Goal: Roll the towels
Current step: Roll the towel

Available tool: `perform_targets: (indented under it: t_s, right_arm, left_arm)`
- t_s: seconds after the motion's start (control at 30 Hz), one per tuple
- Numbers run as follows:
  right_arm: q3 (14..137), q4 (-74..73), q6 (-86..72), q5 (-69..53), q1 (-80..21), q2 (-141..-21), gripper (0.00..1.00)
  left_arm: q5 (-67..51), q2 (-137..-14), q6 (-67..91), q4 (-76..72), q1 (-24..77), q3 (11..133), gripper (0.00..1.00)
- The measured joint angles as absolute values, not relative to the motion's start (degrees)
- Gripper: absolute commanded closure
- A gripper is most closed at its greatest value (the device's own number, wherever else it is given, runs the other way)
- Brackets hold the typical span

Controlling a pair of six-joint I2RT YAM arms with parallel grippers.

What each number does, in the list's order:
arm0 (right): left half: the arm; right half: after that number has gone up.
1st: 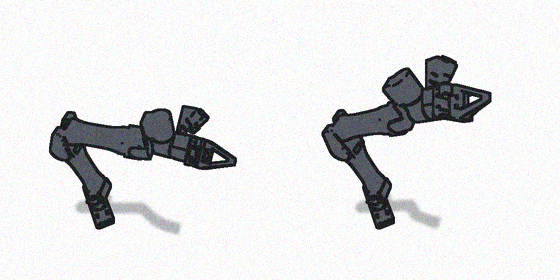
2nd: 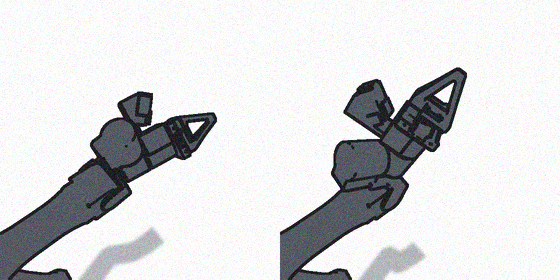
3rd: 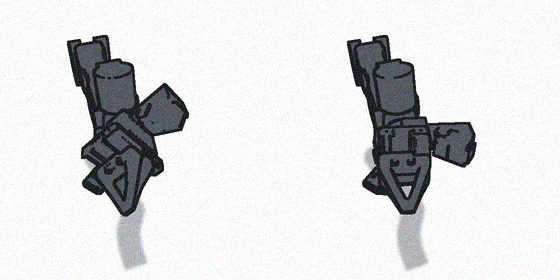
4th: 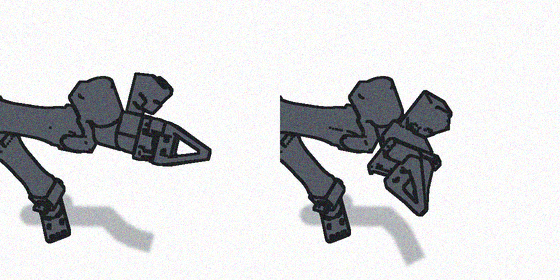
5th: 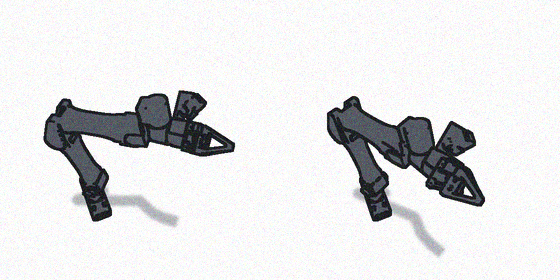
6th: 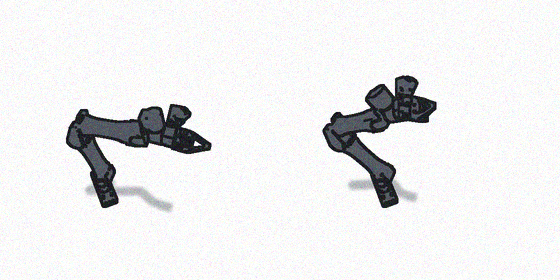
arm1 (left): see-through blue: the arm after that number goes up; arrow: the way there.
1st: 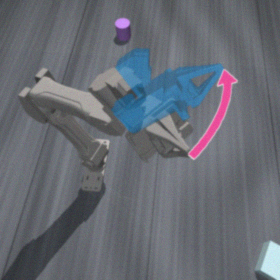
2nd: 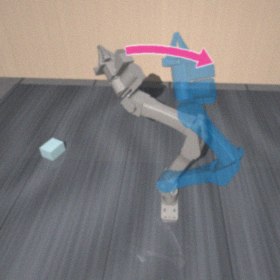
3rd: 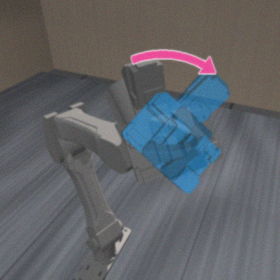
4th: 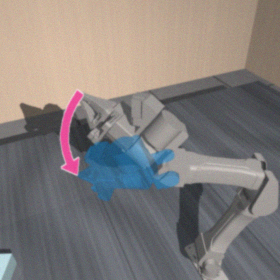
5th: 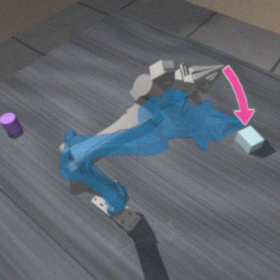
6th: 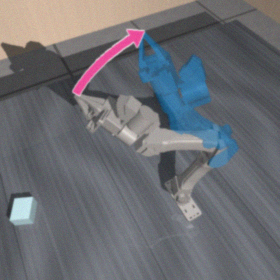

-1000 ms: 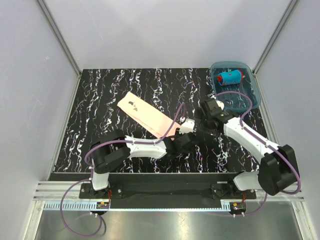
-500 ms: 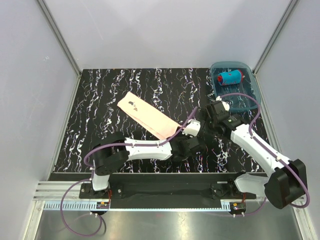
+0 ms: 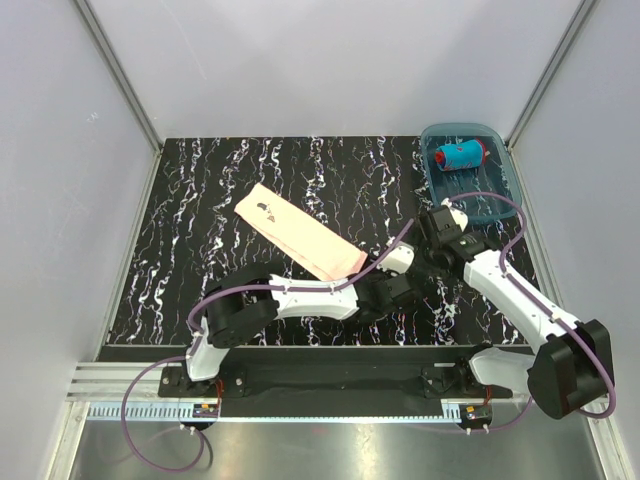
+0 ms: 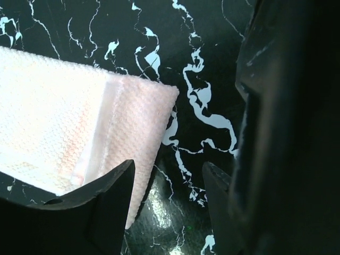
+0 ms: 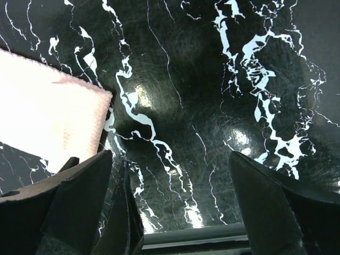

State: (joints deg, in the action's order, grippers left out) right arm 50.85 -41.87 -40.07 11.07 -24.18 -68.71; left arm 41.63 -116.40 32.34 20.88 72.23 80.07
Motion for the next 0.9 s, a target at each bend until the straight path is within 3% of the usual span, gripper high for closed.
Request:
perform_targets:
  t_s: [0.17,0.43,0.63,0.9]
  right_arm:
    - [50.6,-41.8,-40.2,11.4,-23.5,-68.0,0.0]
    - [50.6,-42.1,-40.3,11.3,-22.2,-67.9,0.0]
    - [52.6,-43.7,-38.1,6.4,-21.9,-68.8,0.0]
    - [58.9,-33.5,-38.5,-4.6,-22.5,-74.5,0.0]
  left_arm:
    - [40.3,-116.7,31.4,19.2,71.9,80.2,0.4]
    - [36.9,-116.2,30.5,18.0,71.3,80.1,0.3]
    - [30.8,-109.2,30.0,13.2,69.4,71.9,0.3]
    - [24.0,-101.5,31.5,22.0,64.1,61.6,0.26]
